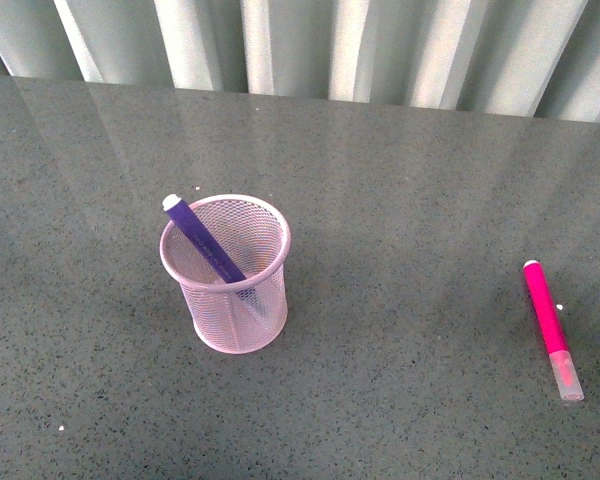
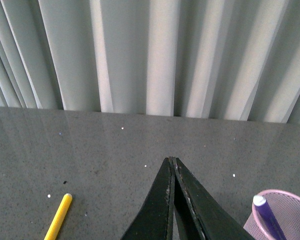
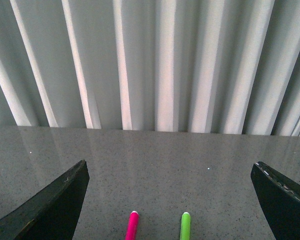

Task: Insert purple and pink pens into pink cup

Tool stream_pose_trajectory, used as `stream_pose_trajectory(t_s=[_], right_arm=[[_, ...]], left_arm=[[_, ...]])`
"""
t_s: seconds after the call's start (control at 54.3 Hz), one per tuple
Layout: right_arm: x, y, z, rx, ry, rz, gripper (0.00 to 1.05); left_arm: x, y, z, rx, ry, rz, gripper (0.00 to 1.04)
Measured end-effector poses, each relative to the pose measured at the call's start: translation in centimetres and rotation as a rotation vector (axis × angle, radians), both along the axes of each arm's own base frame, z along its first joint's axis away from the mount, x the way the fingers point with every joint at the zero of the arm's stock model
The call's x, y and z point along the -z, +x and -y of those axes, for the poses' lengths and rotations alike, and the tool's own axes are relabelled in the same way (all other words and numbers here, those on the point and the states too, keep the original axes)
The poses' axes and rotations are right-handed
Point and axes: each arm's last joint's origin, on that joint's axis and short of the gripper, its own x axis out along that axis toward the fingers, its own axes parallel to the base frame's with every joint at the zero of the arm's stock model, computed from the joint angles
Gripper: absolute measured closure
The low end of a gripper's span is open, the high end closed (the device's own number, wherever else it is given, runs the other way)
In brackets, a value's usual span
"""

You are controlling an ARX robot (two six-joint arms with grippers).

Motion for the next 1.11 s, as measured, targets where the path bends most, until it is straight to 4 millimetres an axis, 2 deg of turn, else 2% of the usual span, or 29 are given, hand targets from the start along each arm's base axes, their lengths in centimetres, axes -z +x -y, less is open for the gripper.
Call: stream_pose_trajectory(t_s=[0.074, 0.663, 1.105], right_arm=[[0.0, 0.0, 0.0, 0.000, 0.000, 0.000, 0.07], [0.0, 0.0, 0.0, 0.000, 0.000, 0.000, 0.07], [0.0, 0.0, 0.0, 0.000, 0.000, 0.000, 0.07]], left_arm=[[0.4, -0.4, 0.0, 0.000, 0.000, -0.018, 1.01], [-0.4, -2.6, 0.0, 0.000, 0.000, 0.010, 1.01], [-0.3, -3.5, 0.0, 0.000, 0.000, 0.010, 1.01]])
